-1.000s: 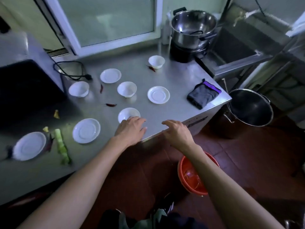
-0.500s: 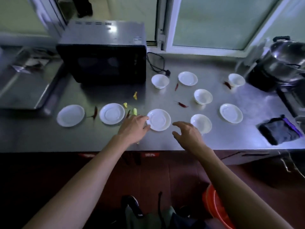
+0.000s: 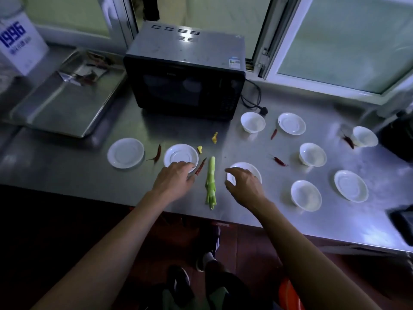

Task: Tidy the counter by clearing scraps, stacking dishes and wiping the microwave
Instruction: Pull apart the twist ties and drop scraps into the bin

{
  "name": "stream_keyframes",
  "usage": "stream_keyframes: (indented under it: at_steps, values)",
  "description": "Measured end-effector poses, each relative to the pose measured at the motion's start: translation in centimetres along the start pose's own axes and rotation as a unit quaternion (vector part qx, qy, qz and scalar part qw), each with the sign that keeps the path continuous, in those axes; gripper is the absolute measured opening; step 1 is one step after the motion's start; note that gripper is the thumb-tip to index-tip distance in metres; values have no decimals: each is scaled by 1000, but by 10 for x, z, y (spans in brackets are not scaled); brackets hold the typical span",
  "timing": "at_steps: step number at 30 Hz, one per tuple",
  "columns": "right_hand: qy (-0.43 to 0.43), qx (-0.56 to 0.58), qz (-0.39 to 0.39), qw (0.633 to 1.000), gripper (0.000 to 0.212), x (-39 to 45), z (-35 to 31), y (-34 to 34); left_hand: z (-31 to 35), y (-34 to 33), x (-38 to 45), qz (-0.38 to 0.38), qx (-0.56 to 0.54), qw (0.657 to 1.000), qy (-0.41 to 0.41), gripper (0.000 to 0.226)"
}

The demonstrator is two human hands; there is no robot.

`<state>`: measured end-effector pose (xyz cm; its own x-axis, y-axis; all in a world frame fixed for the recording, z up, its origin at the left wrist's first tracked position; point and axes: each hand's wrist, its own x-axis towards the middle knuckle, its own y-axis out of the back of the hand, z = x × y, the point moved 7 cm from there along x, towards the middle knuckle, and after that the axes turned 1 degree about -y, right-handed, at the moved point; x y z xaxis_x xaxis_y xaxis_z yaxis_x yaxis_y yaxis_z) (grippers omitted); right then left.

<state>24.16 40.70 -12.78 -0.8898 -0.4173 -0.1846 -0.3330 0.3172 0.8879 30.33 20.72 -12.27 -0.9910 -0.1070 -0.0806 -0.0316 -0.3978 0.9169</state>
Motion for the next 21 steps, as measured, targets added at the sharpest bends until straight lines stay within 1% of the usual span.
stream_keyframes:
  at_steps: [5,8,10,14,16,21]
  values:
    - [28,10,-15,999,43,50,3,-9,-10,-5,36,3,10,1000,18,30]
    - [39,33,-28,998,43,80,8,-14,-13,-14,64,-22,13,999,27,32]
    - [38,44,-36,998,44,100,15,-18,-12,-21,81,-34,18,999,29,34]
    - [27,39,-63,997,46,134,30,-30,-8,-34,108,-27,15,999,34,35]
    - [27,36,-73,996,46,146,33,-36,-10,-43,118,-42,20,998,38,36]
    - [26,36,-64,997,44,175,33,-48,-26,-60,138,-49,33,997,50,31]
